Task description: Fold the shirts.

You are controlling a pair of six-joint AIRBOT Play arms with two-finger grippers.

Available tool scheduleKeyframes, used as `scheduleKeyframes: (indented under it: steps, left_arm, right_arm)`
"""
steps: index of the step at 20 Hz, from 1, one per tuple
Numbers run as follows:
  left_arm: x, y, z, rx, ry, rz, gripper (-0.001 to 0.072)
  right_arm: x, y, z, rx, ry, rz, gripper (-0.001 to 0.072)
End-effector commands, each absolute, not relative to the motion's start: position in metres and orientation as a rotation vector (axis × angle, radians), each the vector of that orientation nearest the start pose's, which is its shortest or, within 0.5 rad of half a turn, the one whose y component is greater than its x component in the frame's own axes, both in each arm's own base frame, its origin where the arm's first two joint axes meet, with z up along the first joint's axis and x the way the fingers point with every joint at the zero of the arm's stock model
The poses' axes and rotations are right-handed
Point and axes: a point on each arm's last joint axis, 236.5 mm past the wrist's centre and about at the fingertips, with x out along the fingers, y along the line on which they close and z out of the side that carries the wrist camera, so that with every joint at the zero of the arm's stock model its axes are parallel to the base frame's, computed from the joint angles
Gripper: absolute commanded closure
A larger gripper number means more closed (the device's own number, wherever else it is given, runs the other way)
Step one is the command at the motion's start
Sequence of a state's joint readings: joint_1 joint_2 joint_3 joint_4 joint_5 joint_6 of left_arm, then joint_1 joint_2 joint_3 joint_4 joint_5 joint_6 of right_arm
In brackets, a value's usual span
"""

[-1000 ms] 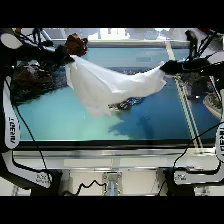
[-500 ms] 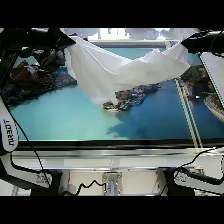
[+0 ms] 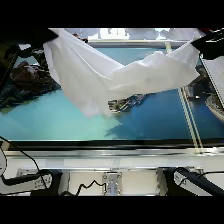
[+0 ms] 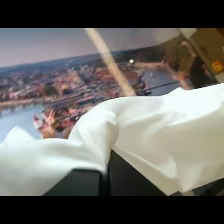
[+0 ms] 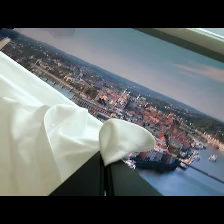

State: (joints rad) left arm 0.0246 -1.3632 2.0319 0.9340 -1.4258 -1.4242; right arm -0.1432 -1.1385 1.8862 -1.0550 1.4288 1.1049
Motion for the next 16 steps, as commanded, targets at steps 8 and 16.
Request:
scheduleKeyframes:
  steps: [8,16]
  left_arm:
    - [0.425,-0.105,0.051,-0.249,1.371,-0.445,0.0691]
    - [0.426,-0.154,-0.074,-0.237,1.598,-0.479,0.0691]
  right_arm:
    - [0.326,0.052,0.092,0.027,1.241,0.474,0.0690]
    - [0.238,0.080,-0.088,0.164,1.541,0.427,0.0690]
